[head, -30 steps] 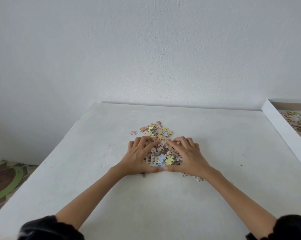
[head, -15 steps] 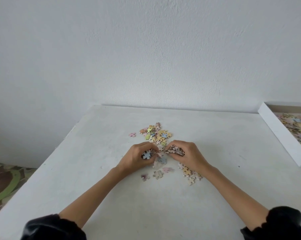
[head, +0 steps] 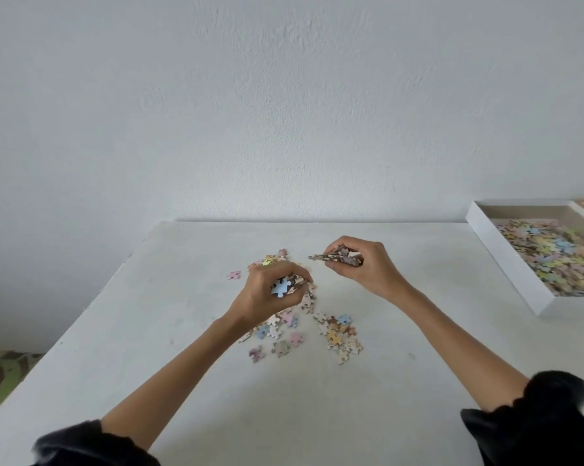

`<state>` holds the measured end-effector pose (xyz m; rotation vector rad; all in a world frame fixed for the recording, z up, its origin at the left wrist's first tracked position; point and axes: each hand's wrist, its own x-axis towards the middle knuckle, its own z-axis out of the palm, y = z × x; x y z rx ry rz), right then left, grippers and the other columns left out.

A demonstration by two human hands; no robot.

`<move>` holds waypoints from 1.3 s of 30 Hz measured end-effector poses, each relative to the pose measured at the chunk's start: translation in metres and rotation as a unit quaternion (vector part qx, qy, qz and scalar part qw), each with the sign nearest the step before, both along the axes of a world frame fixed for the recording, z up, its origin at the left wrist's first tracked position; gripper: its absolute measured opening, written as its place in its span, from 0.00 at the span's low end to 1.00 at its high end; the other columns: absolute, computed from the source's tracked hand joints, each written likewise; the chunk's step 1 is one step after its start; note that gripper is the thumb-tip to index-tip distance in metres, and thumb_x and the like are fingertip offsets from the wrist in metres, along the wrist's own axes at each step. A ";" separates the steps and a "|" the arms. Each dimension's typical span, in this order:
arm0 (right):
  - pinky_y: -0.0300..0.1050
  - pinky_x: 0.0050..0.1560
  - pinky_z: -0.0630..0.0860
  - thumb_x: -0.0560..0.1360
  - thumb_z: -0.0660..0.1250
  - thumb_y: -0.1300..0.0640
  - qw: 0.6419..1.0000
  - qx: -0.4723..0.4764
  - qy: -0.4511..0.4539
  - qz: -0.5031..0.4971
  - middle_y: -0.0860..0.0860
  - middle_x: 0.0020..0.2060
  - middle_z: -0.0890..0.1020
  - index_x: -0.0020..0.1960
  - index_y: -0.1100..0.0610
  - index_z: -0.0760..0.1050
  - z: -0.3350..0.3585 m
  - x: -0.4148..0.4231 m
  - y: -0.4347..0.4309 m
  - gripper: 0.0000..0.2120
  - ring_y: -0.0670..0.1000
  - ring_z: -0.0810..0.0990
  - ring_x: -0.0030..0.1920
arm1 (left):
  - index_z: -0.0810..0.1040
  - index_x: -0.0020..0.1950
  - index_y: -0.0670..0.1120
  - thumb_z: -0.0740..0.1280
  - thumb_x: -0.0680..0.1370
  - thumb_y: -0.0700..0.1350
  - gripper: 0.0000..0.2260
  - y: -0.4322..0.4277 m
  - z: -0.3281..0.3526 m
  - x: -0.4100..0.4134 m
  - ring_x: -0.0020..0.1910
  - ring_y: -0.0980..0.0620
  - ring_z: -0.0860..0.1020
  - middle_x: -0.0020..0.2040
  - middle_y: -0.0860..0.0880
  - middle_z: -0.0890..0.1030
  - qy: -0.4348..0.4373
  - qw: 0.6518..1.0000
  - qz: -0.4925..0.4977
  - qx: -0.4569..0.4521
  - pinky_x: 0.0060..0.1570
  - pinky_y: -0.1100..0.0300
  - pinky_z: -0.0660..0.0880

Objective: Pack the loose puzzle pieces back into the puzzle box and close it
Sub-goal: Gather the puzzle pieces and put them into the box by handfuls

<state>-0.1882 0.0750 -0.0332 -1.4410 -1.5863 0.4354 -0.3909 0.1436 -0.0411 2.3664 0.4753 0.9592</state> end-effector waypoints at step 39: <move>0.38 0.43 0.75 0.72 0.69 0.53 0.981 -0.035 -0.075 -0.173 0.50 0.45 0.83 0.51 0.55 0.79 0.006 0.372 -0.141 0.09 0.49 0.80 0.40 | 0.81 0.51 0.44 0.69 0.74 0.46 0.09 -0.138 -0.001 0.414 0.45 0.59 0.78 0.47 0.51 0.83 0.140 0.972 -0.187 0.039 0.49 0.63 0.75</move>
